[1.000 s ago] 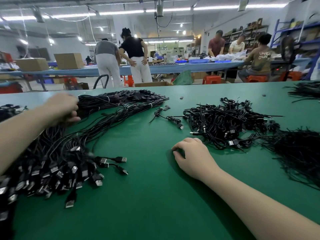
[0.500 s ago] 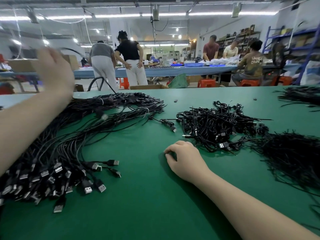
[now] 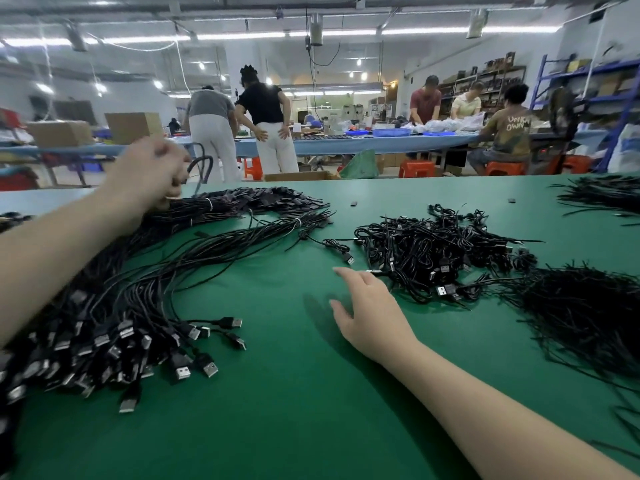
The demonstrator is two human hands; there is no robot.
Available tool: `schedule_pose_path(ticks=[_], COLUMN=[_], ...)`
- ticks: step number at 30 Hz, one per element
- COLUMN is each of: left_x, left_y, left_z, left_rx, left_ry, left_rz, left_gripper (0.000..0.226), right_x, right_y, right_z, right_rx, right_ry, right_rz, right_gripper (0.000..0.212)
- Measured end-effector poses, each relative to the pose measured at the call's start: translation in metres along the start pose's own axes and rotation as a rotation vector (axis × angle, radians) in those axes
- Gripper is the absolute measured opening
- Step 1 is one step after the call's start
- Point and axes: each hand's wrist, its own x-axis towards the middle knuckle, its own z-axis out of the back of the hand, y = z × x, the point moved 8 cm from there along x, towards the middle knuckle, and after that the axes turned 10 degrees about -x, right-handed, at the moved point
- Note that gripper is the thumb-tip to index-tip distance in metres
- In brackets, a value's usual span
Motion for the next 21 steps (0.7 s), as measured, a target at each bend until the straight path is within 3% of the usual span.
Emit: schedule_pose_path(ticks=[4, 6, 9, 11, 14, 17, 19, 21], left_x=[-0.059, -0.086, -0.104, -0.108, -0.112, -0.106, -0.097, -0.086], left_y=[0.009, 0.008, 0.003, 0.0, 0.006, 0.016, 0.021, 0.023], left_z=[-0.086, -0.125, -0.16, -0.174, -0.177, -0.164, -0.149, -0.137], left_rx=[0.181, 0.213, -0.018, -0.211, -0.238, -0.151, -0.14, -0.344], left_ry=[0.507, 0.655, 0.648, 0.633, 0.69, 0.749, 0.715, 0.614], left_rz=[0.019, -0.007, 0.092, 0.171, 0.196, 0.188, 0.21, 0.297], left_gripper=[0.019, 0.019, 0.028, 0.027, 0.016, 0.013, 0.014, 0.022], right_x=[-0.004, 0.003, 0.02, 0.027, 0.032, 0.035, 0.034, 0.033], right_y=[0.031, 0.048, 0.047, 0.027, -0.016, -0.055, -0.068, -0.069], right_z=[0.052, 0.068, 0.084, 0.099, 0.124, 0.148, 0.155, 0.151], right_rx=[0.064, 0.034, 0.159, 0.177, 0.201, 0.138, 0.07, 0.077], right_ry=[-0.314, -0.256, -0.018, 0.017, -0.045, -0.16, -0.218, -0.204], right_rz=[0.189, 0.296, 0.281, 0.19, 0.053, -0.093, -0.147, -0.168], right_gripper=[0.076, 0.078, 0.054, 0.037, 0.023, 0.027, 0.032, 0.032])
